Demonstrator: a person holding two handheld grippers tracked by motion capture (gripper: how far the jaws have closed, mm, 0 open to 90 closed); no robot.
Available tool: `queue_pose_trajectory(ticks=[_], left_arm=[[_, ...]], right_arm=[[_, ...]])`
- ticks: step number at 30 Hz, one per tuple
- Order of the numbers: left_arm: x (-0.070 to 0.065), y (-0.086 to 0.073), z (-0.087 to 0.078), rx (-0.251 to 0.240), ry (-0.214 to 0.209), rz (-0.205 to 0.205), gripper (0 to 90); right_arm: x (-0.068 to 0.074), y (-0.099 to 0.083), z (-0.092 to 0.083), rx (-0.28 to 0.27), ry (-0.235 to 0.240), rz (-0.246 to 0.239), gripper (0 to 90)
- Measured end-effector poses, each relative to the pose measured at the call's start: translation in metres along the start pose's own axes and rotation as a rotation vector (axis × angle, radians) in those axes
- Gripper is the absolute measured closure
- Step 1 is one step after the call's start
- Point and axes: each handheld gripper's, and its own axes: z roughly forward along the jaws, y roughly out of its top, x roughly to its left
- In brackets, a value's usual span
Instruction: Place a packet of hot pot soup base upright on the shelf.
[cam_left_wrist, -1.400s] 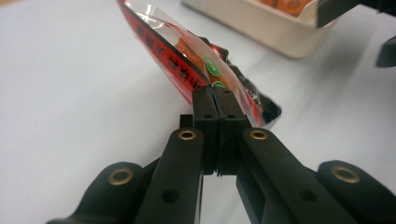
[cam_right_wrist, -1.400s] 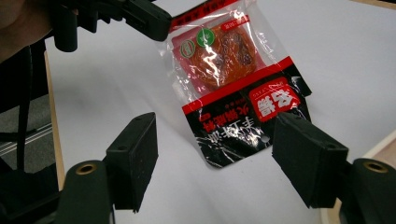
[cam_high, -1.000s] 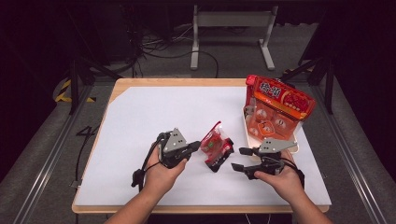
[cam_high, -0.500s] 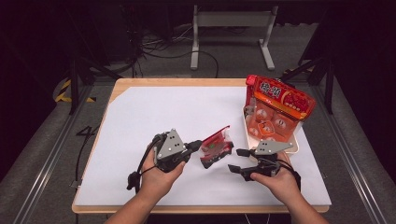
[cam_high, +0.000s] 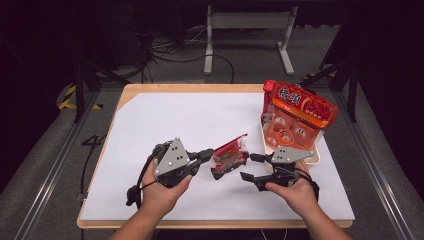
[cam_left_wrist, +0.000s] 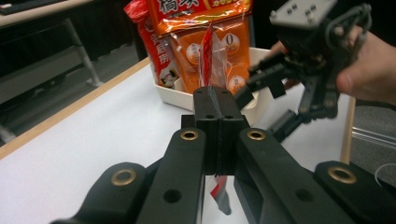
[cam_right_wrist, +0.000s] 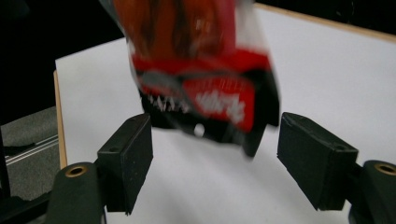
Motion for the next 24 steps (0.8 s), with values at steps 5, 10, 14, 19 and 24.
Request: queue_pose_trajectory(ticks=[5, 10, 14, 19, 24], left_arm=[[-0.001, 0.003, 0.001, -0.006, -0.038, 0.029, 90.0], [-0.002, 0.004, 0.003, -0.006, -0.062, 0.046, 90.0], [-0.004, 0.005, 0.005, -0.007, -0.085, 0.068, 90.0], [-0.004, 0.005, 0.005, -0.032, -0.110, 0.092, 90.0], [-0.005, 0.005, 0.007, -0.032, -0.106, 0.097, 90.0]], right_arm=[[0.000, 0.020, -0.005, -0.036, 0.043, -0.046, 26.1], [0.005, 0.036, -0.006, -0.048, 0.090, -0.099, 26.2], [0.009, 0.046, -0.005, -0.046, 0.122, -0.138, 28.0], [0.012, 0.054, 0.001, 0.003, 0.203, -0.199, 35.8], [0.013, 0.055, 0.000, 0.057, 0.241, -0.239, 61.0]])
